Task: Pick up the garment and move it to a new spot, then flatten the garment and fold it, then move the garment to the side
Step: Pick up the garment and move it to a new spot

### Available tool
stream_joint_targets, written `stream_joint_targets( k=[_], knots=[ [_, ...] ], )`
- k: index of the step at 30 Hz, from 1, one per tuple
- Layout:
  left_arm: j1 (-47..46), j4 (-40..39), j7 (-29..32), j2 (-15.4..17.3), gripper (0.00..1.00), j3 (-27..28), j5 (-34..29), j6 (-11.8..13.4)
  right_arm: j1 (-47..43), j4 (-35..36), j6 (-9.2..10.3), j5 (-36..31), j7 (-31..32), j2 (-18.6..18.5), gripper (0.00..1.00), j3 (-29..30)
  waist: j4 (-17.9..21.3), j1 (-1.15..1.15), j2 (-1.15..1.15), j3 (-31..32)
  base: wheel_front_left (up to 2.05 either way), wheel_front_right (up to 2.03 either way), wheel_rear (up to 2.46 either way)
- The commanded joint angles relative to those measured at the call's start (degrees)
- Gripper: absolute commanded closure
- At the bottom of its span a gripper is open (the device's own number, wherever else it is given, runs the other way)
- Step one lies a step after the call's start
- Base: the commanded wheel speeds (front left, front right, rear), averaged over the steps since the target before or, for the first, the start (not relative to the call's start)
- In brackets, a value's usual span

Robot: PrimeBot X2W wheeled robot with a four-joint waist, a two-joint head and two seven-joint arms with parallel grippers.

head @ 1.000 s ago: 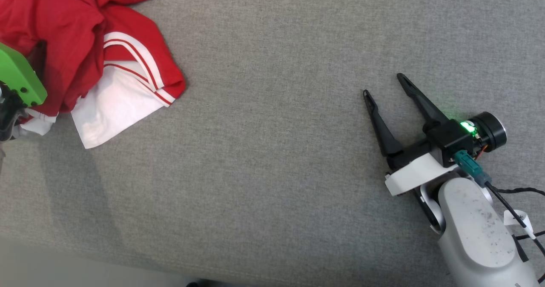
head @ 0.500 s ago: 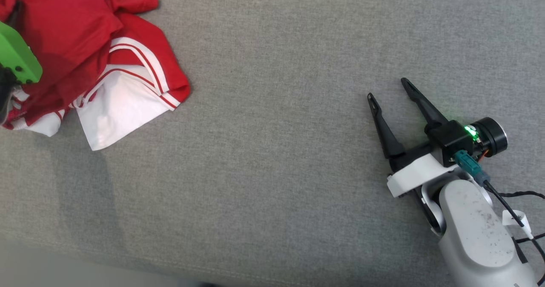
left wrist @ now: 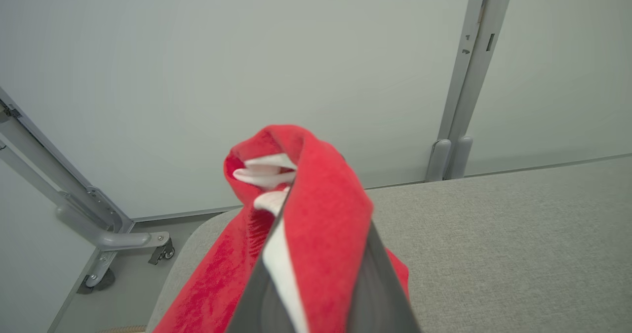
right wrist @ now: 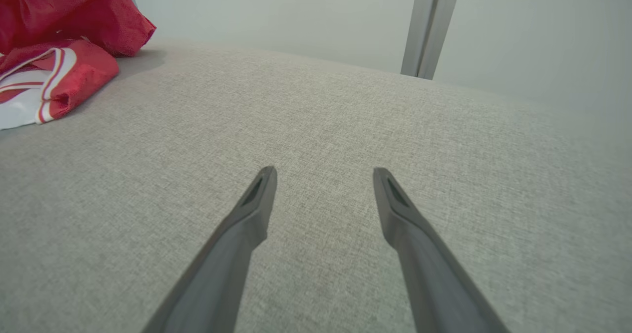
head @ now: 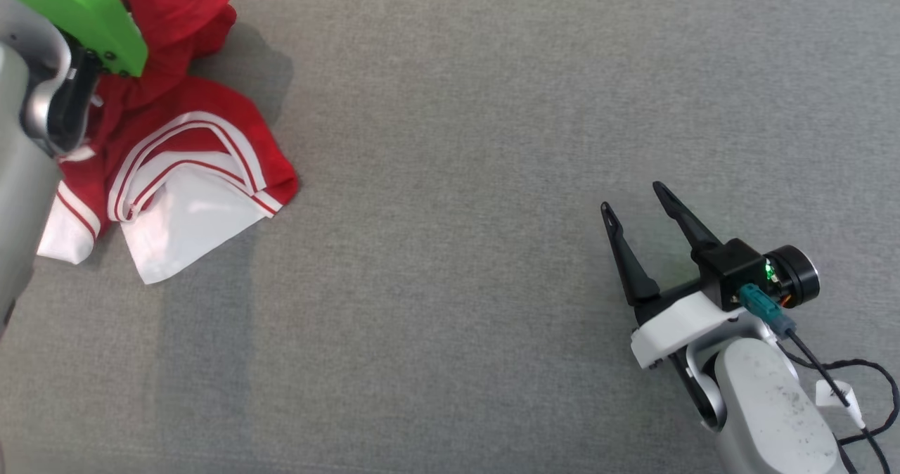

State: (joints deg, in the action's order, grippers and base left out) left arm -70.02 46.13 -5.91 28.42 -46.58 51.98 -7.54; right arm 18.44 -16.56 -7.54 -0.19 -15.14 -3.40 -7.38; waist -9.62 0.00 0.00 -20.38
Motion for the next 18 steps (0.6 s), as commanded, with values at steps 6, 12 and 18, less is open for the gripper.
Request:
stream_joint_targets(
  k=[6, 12, 18],
  knots=[
    [-0.3, -4.7, -3.35, -4.44, 1.0, -3.35, -0.88, 0.12, -2.42, 0.12, 0.1, 0.93, -0.01, 0.35, 0.0, -0.02, 9.16, 0.0, 0.0, 5.55, 0.0, 0.0, 0.0],
    [1.72, -7.49, -4.43, -9.59, 1.0, -5.19, 1.52, 0.12, -2.81, 0.64, 0.1, 1.87, -0.02, 0.41, 0.0, -0.27, 14.87, 0.0, 0.0, 6.2, 0.0, 0.0, 0.0],
    [3.7, -7.59, -5.7, -15.96, 1.0, -8.97, 3.36, 0.12, -2.67, 0.84, 0.1, 2.61, -0.01, 0.43, 0.0, -0.65, 19.98, 0.0, 0.0, 5.54, 0.0, 0.0, 0.0]
  ],
)
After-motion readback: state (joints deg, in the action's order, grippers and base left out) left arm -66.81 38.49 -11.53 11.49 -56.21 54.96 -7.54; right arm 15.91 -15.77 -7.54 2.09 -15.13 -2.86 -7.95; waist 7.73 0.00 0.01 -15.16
